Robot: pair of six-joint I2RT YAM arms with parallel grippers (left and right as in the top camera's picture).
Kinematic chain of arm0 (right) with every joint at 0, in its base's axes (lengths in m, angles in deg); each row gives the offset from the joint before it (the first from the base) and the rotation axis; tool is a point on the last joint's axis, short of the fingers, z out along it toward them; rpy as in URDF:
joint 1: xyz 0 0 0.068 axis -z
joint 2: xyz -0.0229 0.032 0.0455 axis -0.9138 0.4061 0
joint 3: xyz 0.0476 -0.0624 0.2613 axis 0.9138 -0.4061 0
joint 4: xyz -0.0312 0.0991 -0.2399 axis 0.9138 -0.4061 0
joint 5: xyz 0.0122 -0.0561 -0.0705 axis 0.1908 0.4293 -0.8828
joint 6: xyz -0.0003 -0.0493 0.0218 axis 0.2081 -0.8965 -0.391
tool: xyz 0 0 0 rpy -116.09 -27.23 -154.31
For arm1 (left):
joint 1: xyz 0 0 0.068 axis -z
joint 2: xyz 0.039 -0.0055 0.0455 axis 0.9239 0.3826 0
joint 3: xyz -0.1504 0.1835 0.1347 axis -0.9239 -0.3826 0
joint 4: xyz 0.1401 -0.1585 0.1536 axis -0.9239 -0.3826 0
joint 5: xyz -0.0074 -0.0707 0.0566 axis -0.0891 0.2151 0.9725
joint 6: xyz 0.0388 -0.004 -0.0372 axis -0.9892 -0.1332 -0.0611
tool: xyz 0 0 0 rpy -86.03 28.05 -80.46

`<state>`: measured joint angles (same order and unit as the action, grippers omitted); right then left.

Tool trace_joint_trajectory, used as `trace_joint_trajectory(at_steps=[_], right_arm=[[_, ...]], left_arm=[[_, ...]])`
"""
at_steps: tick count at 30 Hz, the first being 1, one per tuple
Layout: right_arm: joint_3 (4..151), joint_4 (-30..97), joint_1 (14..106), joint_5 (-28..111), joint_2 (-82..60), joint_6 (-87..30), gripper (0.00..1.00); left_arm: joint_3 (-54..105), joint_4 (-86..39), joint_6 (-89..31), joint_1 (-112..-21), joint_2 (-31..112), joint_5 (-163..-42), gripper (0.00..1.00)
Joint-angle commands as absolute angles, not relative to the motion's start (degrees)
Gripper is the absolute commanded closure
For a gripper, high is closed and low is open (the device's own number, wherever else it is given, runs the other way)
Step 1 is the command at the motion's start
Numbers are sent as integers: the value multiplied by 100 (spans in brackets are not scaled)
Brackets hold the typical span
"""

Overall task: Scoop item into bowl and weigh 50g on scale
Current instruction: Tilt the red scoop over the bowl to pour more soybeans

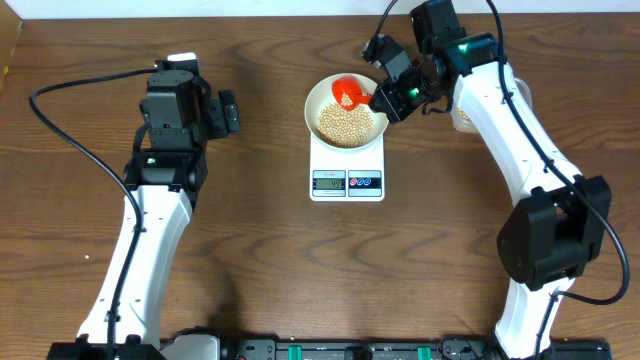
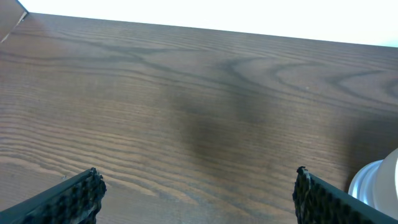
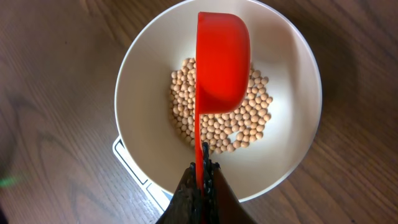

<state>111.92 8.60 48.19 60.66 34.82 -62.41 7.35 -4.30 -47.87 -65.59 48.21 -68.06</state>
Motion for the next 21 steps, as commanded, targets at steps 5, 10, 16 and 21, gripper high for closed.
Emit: trace_joint_trajectory(at_steps=[5,10,16,21], right_arm=[[11347,849,4782,5833,3321,-6340,99],[11347,790,4778,5771,3321,-6469,99],[11347,711,4721,5736,3321,-6696,99],[11347,701,4688,5618,3321,-6809,99]], left_arm=[[767,-426,-4888,-6583,4852,-6815,1],[767,-428,-4888,-6583,4852,-6815,2],[767,-428,-4888,-6583,4852,-6815,1],[767,-426,-4888,-6583,4852,-6815,1]])
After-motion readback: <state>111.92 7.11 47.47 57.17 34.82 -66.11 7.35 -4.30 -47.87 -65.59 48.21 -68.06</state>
